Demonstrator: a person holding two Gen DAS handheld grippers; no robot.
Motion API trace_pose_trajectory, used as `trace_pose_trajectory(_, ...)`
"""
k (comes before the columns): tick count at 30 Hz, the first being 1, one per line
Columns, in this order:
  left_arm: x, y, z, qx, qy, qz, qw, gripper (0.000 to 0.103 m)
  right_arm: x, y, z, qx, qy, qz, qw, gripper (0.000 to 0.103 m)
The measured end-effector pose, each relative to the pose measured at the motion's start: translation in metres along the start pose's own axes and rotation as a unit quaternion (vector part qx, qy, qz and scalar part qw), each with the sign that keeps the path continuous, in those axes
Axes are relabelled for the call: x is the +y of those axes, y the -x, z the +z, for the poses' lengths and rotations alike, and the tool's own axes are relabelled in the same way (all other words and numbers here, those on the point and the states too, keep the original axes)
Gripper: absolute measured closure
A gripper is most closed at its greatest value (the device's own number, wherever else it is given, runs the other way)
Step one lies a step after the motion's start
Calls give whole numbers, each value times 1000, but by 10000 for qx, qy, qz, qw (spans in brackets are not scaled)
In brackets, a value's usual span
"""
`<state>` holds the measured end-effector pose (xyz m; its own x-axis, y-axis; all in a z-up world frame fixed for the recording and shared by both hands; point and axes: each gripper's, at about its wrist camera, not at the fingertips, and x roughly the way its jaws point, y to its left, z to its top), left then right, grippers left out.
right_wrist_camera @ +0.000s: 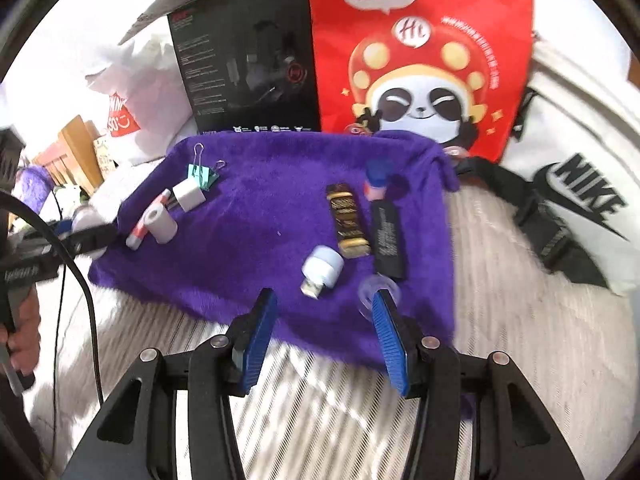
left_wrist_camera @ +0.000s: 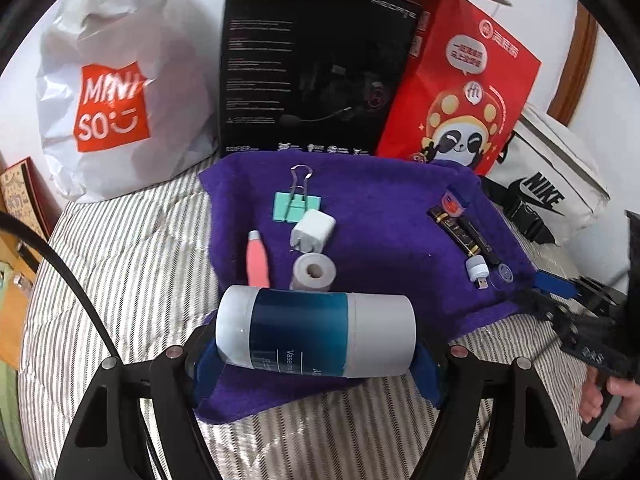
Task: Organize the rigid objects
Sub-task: 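Lower the canister onto the towel and open the left gripper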
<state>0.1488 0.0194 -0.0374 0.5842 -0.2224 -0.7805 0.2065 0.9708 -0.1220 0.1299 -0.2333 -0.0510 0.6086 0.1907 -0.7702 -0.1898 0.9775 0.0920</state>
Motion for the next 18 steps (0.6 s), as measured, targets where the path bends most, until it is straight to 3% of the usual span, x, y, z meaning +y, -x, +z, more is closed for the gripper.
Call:
trace_pose_trajectory(8,-33,-13,18,9,-396,-47,9992,27,-5,34,-51,-341,-59,-253,9991,53)
trace_pose_trajectory(18,-74,-57,37,287,-715,27,9970,27,-13,23,-85,-234,-413,-164,9987,53)
